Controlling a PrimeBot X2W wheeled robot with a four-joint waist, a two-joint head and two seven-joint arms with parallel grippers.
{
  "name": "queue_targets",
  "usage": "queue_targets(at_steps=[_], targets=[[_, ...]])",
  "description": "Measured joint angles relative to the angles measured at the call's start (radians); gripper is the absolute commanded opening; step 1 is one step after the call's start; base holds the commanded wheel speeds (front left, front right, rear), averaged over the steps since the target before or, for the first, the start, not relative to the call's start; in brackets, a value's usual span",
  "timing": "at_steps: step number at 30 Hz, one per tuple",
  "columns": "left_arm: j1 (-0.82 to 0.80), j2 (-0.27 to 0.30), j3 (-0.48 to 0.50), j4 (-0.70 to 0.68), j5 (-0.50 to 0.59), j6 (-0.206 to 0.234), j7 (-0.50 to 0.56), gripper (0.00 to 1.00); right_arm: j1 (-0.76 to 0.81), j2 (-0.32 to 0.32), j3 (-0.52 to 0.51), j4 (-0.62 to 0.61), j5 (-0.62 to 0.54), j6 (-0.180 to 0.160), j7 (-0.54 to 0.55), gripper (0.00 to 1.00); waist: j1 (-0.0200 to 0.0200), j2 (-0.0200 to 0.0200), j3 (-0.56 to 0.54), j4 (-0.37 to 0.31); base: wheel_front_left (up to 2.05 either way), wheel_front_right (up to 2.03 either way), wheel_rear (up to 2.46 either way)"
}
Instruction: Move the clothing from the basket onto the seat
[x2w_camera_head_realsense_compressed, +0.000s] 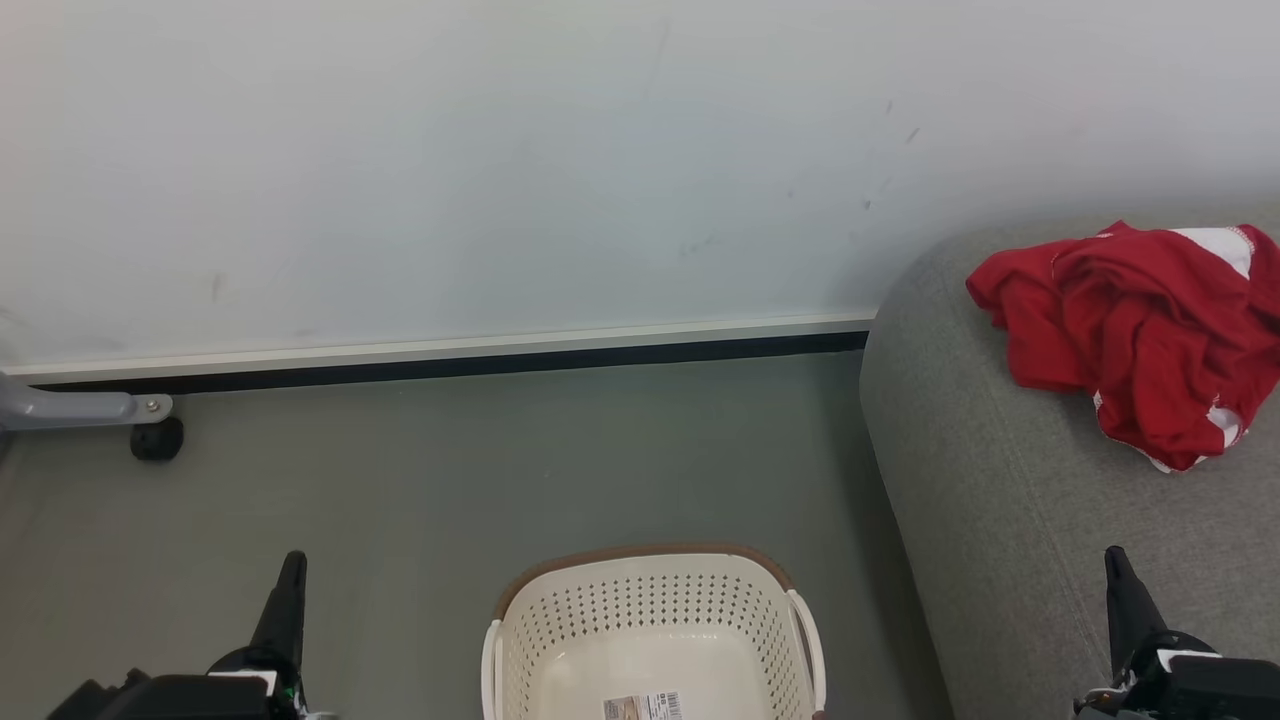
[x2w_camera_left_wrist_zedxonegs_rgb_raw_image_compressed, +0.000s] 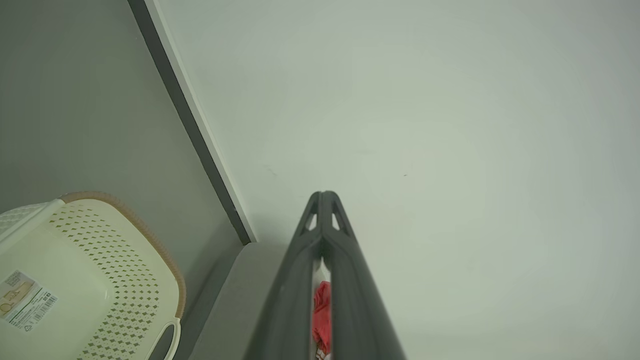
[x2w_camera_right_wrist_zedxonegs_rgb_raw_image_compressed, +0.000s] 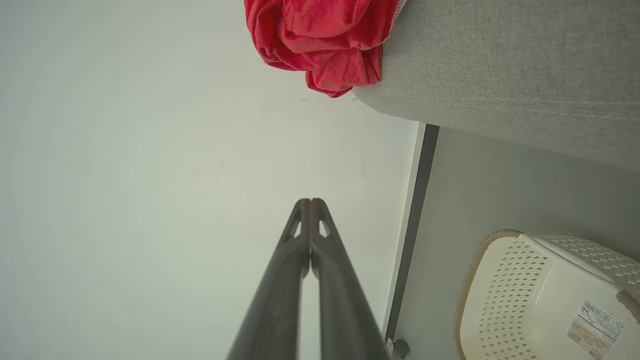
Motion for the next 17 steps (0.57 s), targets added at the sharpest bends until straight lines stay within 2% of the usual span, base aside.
queue_targets(at_steps=[5, 17], targets=[[-0.013, -0.007, 0.005, 0.005, -0.038, -0.008, 0.009, 0.0, -0.012, 0.005, -0.009, 0.006, 0.033, 0.007, 0.008, 0.0, 0.0, 0.0, 0.002, 0.001, 0.0, 0.0, 0.0], [-0.013, -0.007, 0.006, 0.007, -0.038, -0.008, 0.009, 0.0, -0.014, 0.005, -0.01, 0.006, 0.033, 0.008, 0.008, 0.0, 0.0, 0.0, 0.002, 0.001, 0.0, 0.0, 0.0]])
